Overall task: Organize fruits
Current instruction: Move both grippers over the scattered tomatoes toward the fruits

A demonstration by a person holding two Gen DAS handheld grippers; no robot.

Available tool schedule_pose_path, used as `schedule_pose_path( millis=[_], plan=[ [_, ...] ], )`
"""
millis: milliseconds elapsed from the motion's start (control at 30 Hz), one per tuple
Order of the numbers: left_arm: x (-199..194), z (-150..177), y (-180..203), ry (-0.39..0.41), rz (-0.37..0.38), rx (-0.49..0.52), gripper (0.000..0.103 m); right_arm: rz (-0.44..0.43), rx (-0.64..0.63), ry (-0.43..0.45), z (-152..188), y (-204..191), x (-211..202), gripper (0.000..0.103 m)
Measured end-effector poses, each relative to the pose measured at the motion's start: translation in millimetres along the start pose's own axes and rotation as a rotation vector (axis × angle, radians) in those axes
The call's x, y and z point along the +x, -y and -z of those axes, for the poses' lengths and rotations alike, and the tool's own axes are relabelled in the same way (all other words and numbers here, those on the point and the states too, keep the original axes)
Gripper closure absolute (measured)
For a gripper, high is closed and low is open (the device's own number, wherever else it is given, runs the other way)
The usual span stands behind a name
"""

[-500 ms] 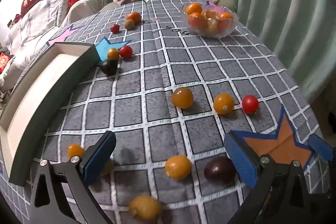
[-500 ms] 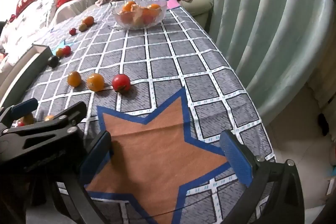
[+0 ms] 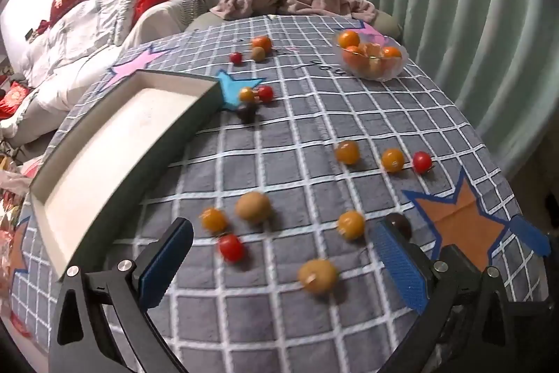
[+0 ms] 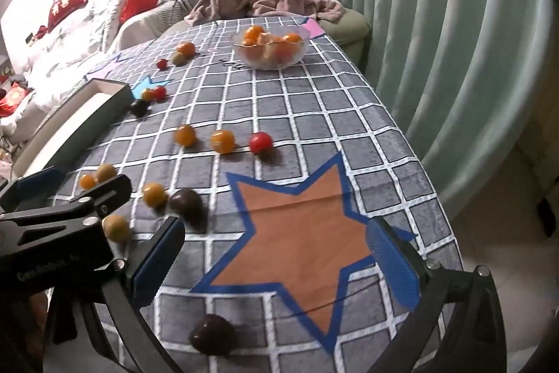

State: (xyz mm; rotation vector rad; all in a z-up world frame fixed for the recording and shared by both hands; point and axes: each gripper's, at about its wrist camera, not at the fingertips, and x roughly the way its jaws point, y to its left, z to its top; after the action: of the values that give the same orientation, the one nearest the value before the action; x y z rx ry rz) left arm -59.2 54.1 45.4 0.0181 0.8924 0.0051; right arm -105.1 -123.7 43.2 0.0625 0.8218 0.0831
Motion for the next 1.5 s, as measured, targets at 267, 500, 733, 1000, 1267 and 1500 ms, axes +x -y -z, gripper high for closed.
schedule_pose_path(
  millis=[267,500,733,1000,1267,1500],
  plan=[
    [-11,21,-28,-0.039,-0.025,-0.044,0.0,-0.002,-0.029,-0.016,16,-17,-4,0.0],
    [-15,39,-42,-0.069,-0.052,-0.038,0.0,-0.001,-0.017,-0.018,28,-21,-14,0.0],
    [-17,53,-57,-0.098,-0.042,-0.064,0.0,0.009,-0.013,-0.026,35,-20,-21,0.0],
    [-25,68,-66,-0.102,-0.047,-0.069,0.0,0.017,0.012,-0.029,50,-14,-28,0.0],
    [-20,72,-63,-0.117,-0.049,-0.056,0.0,0.015,0.036,-0.056,58,-7,-26,0.0],
    [-8,62,-67,-0.129,-0.056,-0.064,0.0,0.008,0.009,-0.073,61,-12,-17,0.0]
  ],
)
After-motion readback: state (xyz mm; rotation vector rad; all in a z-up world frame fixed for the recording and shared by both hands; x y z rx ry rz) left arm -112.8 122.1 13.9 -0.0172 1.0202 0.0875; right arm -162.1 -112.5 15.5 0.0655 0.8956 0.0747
